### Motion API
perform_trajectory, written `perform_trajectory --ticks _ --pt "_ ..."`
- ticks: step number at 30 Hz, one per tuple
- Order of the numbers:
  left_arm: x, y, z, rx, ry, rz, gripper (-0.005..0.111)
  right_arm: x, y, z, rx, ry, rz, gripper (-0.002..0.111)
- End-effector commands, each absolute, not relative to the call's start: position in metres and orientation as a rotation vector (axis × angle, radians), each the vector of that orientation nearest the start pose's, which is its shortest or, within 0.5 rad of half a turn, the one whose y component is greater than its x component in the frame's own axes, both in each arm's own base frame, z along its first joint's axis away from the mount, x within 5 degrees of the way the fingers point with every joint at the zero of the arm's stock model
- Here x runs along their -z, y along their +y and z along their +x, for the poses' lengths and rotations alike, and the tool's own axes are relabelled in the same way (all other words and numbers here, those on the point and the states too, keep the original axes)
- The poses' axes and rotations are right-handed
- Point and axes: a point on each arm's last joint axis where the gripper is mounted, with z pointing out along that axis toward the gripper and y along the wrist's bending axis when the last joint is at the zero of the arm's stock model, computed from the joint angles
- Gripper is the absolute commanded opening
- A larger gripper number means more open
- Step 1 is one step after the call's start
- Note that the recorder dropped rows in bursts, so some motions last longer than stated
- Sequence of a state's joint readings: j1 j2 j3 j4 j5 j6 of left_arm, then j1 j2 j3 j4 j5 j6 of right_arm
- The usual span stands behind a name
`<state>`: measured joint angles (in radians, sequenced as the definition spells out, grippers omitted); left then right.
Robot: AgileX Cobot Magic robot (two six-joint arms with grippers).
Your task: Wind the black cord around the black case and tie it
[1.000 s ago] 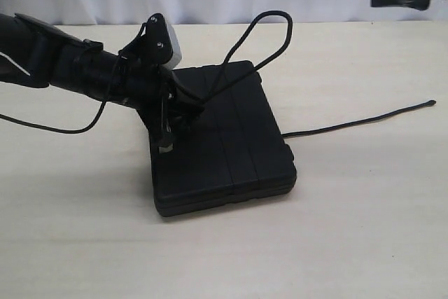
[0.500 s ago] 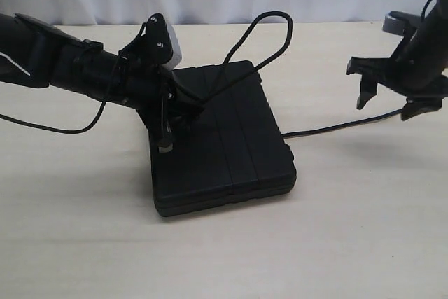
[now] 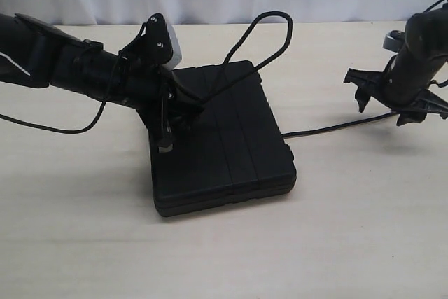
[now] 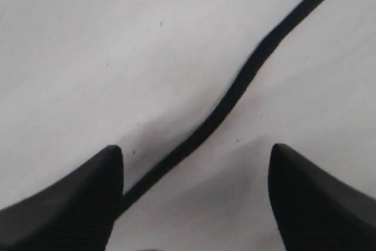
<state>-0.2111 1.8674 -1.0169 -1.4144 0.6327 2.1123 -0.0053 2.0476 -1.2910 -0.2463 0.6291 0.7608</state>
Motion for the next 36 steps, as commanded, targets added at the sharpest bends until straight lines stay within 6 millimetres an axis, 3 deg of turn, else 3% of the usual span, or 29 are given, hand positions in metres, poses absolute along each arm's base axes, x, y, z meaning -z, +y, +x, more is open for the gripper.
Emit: perform_trajectory --ticks 1,8,12,19,21,27,33,36 --pt "-0.169 -0.129 0.345 0.495 1.885 1.281 0.000 -0.137 -0.008 0.408 0.182 2.600 0.770 0.056" --pt "-0.169 -0.129 0.345 0.493 1.885 1.283 0.000 -0.117 -0.006 0.406 0.234 2.637 0.837 0.052" --pt "-0.169 -0.129 0.345 0.493 1.885 1.283 0.000 -0.107 -0.003 0.409 0.172 2.636 0.872 0.052" --pt "-0.169 -0.129 0.345 0.493 1.885 1.283 0.000 -0.106 0.000 0.411 0.118 2.629 0.882 0.051" --pt "-0.169 -0.129 0.345 0.490 1.886 1.282 0.000 -0.106 0.000 0.410 0.121 2.633 0.876 0.045" --pt "-0.169 -0.129 0.345 0.490 1.886 1.282 0.000 -0.105 0.003 0.409 0.116 2.692 0.760 0.005" --pt "-0.169 -0.129 0.345 0.490 1.886 1.282 0.000 -0.118 0.008 0.409 0.058 2.680 0.567 0.004" --pt "-0.169 -0.128 0.345 0.489 1.887 1.280 0.000 -0.133 0.010 0.402 -0.013 2.578 0.465 0.004"
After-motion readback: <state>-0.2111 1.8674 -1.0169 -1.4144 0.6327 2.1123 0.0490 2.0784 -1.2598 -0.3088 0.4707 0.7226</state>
